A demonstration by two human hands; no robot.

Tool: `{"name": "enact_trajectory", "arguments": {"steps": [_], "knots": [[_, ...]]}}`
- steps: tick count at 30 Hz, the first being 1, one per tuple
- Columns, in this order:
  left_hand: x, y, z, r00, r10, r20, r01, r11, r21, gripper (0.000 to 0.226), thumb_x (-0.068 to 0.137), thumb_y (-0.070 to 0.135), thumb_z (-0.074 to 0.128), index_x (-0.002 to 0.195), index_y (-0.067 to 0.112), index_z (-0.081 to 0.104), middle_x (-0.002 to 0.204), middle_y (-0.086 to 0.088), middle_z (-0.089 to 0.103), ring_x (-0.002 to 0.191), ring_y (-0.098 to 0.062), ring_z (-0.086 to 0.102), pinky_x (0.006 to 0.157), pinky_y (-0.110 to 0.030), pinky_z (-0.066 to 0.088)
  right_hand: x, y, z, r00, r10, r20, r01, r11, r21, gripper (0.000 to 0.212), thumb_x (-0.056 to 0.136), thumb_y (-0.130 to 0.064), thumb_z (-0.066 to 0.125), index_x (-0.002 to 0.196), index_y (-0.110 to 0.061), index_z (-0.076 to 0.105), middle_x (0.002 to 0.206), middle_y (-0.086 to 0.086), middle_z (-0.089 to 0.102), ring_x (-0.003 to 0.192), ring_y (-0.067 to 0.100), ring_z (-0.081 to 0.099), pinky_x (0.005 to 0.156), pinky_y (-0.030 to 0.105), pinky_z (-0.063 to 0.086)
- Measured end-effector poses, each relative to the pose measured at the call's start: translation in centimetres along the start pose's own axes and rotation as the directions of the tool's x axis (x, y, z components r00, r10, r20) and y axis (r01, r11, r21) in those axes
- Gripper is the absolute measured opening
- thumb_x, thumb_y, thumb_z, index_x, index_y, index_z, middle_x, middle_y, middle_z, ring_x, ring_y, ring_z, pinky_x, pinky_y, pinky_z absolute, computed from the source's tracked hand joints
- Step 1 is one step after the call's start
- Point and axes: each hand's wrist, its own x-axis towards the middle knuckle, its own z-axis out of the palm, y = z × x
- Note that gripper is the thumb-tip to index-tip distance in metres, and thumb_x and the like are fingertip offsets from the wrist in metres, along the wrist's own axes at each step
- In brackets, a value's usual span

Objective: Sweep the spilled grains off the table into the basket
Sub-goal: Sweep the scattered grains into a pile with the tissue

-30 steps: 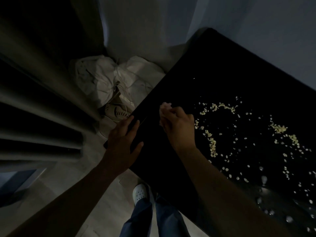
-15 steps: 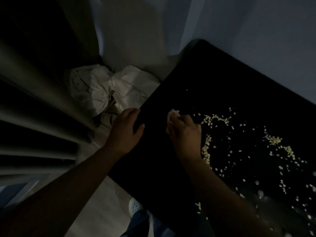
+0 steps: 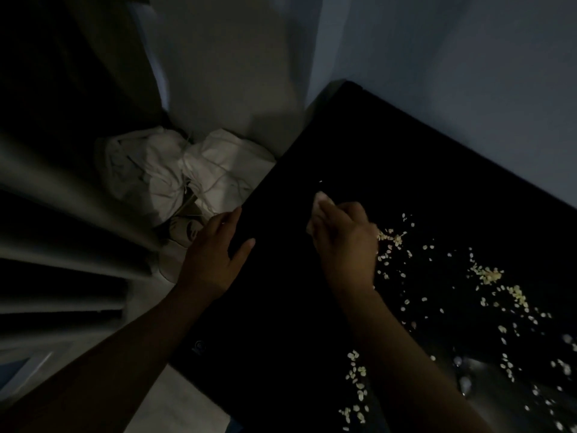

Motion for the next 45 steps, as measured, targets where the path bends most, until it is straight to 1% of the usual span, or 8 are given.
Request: {"name": "enact_trajectory", "arguments": {"steps": [8,13,19,24,29,35,40,45], "knots": [[0.2,0.3,0.2,0.999,-0.023,-0.042,0.022,1.000,-0.012,0.067,0.085,0.054,0.041,0.140,0.016,0.044,0.135,-0.009,0.050,0.119,-0.021,0.047,0.090,-0.026,0.035,5.7,0.2,6.4,0.999,-0.018,0.049,0.027,0.981,-0.192,0.029,0.082,-0.026,0.065,0.110,-0.020,0.069,0.094,0.007,0.065,0.077,0.026,0.063,0.068,0.031,0.034],[0.2,0.2,0.1,0.999,-0.015,-0.033,0.014,0.999,-0.050,0.066,0.086,0.053,0.043,0.139,0.015,0.045,0.131,-0.009,0.051,0.117,-0.021,0.050,0.090,-0.028,0.040,3.0,3.6,1.7,0.992,0.118,0.035,-0.107,0.969,-0.223,0.031,0.090,-0.026,0.059,0.121,-0.023,0.063,0.109,0.007,0.062,0.095,0.028,0.059,0.080,0.040,0.040],[0.1,0.0,0.4,0.998,-0.003,-0.060,0.001,0.999,-0.039,0.063,0.087,0.051,0.045,0.137,0.013,0.047,0.129,-0.011,0.053,0.115,-0.021,0.051,0.090,-0.028,0.042,-2.2,6.5,-3.8,0.956,0.282,-0.085,-0.294,0.936,-0.195,0.030,0.091,-0.028,0.058,0.119,-0.020,0.065,0.103,0.008,0.061,0.089,0.026,0.058,0.083,0.038,0.034],[0.1,0.0,0.0,0.999,-0.044,0.020,0.045,0.997,-0.061,0.067,0.087,0.056,0.042,0.143,0.019,0.038,0.139,-0.009,0.044,0.122,-0.020,0.041,0.092,-0.026,0.033,-3.9,1.4,-2.3,0.998,0.054,0.042,-0.047,0.987,-0.152,0.031,0.087,-0.028,0.059,0.117,-0.023,0.067,0.101,0.001,0.063,0.086,0.020,0.060,0.073,0.027,0.024],[-0.6,0.3,-0.6,0.998,-0.053,0.028,0.055,0.994,-0.095,0.060,0.089,0.044,0.049,0.139,0.012,0.044,0.143,-0.011,0.041,0.130,-0.024,0.037,0.102,-0.023,0.026,-4.6,1.1,-0.8,0.952,-0.046,0.304,0.079,0.992,-0.098,0.038,0.090,-0.017,0.054,0.128,-0.019,0.060,0.123,0.007,0.059,0.109,0.033,0.056,0.093,0.045,0.043],[-5.9,1.9,-2.5,0.982,0.155,0.111,-0.141,0.983,-0.121,0.054,0.088,0.043,0.043,0.130,0.010,0.054,0.141,-0.008,0.045,0.130,-0.027,0.038,0.108,-0.037,0.029,-6.7,6.3,-5.5,0.967,0.250,0.046,-0.237,0.953,-0.190,0.028,0.094,-0.025,0.053,0.118,-0.019,0.065,0.107,0.008,0.060,0.090,0.030,0.056,0.082,0.036,0.035],[-10.4,2.1,-3.0,0.963,0.203,0.179,-0.179,0.973,-0.144,0.054,0.089,0.041,0.042,0.131,0.009,0.054,0.137,-0.008,0.049,0.128,-0.020,0.038,0.105,-0.054,0.035,-10.8,3.3,-6.9,0.997,0.071,-0.001,-0.071,0.988,-0.138,0.035,0.090,-0.029,0.055,0.123,-0.021,0.064,0.102,0.003,0.061,0.086,0.017,0.056,0.072,0.027,0.024],[-13.2,1.8,-3.3,0.968,0.155,0.199,-0.143,0.987,-0.073,0.058,0.087,0.045,0.040,0.132,0.012,0.053,0.138,-0.004,0.047,0.128,-0.018,0.038,0.108,-0.035,0.032,-13.3,-1.3,-2.8,0.983,-0.113,0.144,0.132,0.983,-0.124,0.037,0.087,-0.033,0.049,0.118,-0.024,0.066,0.106,-0.002,0.063,0.091,0.017,0.061,0.073,0.029,0.032]]}}
